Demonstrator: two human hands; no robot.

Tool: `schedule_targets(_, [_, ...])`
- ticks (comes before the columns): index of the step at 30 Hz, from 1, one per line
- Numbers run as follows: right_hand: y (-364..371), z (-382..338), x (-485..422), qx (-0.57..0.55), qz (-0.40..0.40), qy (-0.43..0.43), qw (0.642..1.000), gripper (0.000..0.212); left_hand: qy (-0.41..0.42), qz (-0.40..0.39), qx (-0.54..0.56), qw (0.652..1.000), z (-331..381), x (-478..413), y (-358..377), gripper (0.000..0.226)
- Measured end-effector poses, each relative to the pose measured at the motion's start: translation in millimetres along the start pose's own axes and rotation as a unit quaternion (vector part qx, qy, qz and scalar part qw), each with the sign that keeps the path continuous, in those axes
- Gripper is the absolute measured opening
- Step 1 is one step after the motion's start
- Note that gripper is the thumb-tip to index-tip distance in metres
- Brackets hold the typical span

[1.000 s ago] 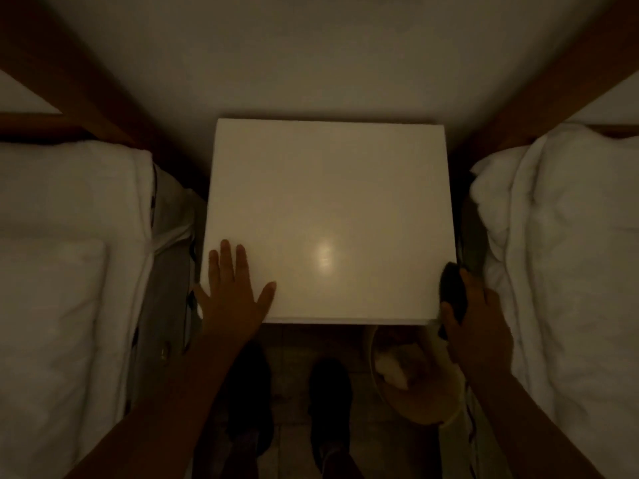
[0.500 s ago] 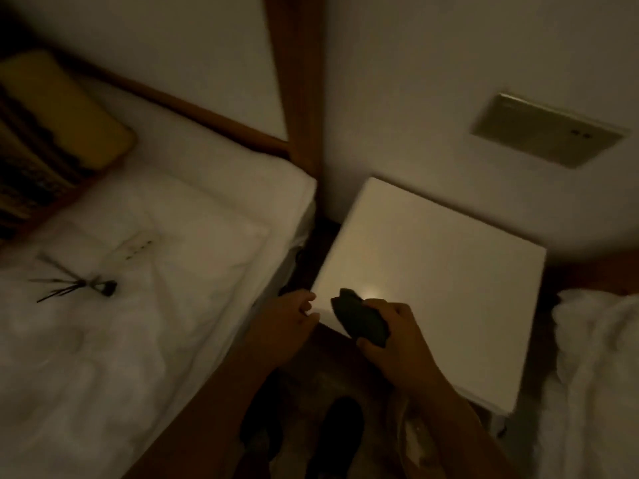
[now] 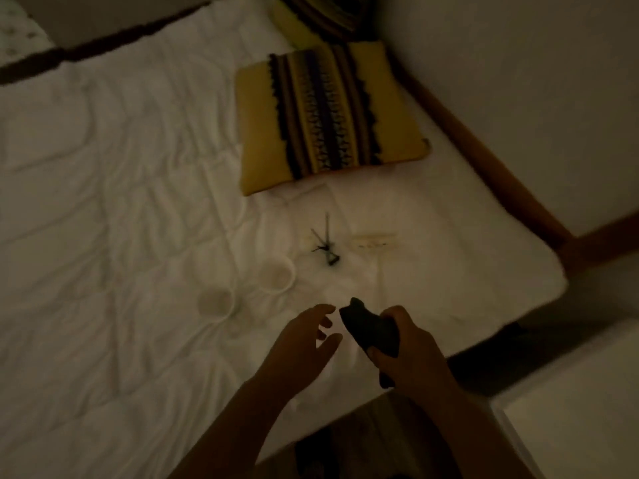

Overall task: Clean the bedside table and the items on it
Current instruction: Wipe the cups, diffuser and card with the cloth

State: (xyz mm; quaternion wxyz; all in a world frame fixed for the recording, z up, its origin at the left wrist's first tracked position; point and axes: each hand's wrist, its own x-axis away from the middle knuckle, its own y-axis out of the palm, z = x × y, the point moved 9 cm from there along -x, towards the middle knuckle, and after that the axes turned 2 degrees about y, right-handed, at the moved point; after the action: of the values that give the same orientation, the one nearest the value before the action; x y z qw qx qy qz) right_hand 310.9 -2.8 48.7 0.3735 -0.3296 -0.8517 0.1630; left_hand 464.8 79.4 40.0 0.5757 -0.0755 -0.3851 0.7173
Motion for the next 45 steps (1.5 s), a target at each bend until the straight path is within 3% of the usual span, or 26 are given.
schedule_targets(5, [60, -49, -36, 0.051, -0.067, -0.019, 0.996, 0.025, -0.052, 0.083, 0.007, 0.995, -77, 12, -66, 0.035])
schedule_targets(9, [106, -75, -58, 0.077, -0.131, -0.017, 0.988, 0.030, -0.104, 0.181, 0.006, 0.978, -136, 31, -106, 0.038])
schedule_targets(12, [126, -89, -70, 0.093, -0.137, -0.019, 0.986, 0.033, -0.144, 0.197, -0.015, 0.970, -173, 40, -115, 0.053])
schedule_targets(17, [155, -91, -88, 0.100, -0.139, -0.020, 0.985, 0.039, -0.187, 0.177, -0.061, 0.964, -217, 27, -102, 0.097])
schedule_targets(21, [172, -85, -99, 0.096, -0.141, -0.032, 0.985, 0.040, -0.165, 0.179, -0.052, 0.968, -235, 2, -93, 0.109])
schedule_targets(29, [184, -73, -120, 0.020, -0.146, -0.064, 0.987, 0.042, -0.187, 0.242, 0.060, 0.950, -260, -26, -102, 0.102])
schedule_targets(35, [171, -95, -104, -0.064, -0.190, -0.070, 0.977, 0.041, -0.204, 0.234, 0.177, 0.934, -224, 1, -102, 0.099])
schedule_targets(37, [159, -114, -96, -0.081, -0.168, -0.099, 0.977, 0.049, -0.207, 0.238, 0.230, 0.921, -204, 11, -103, 0.096])
schedule_targets(40, [140, -138, -84, -0.114, -0.111, -0.132, 0.978, 0.038, -0.195, 0.249, 0.341, 0.885, -176, 25, -104, 0.093])
schedule_targets(45, [112, -175, -66, -0.132, -0.033, -0.224, 0.965, 0.025, -0.129, 0.262, 0.385, 0.876, -142, 31, -115, 0.054])
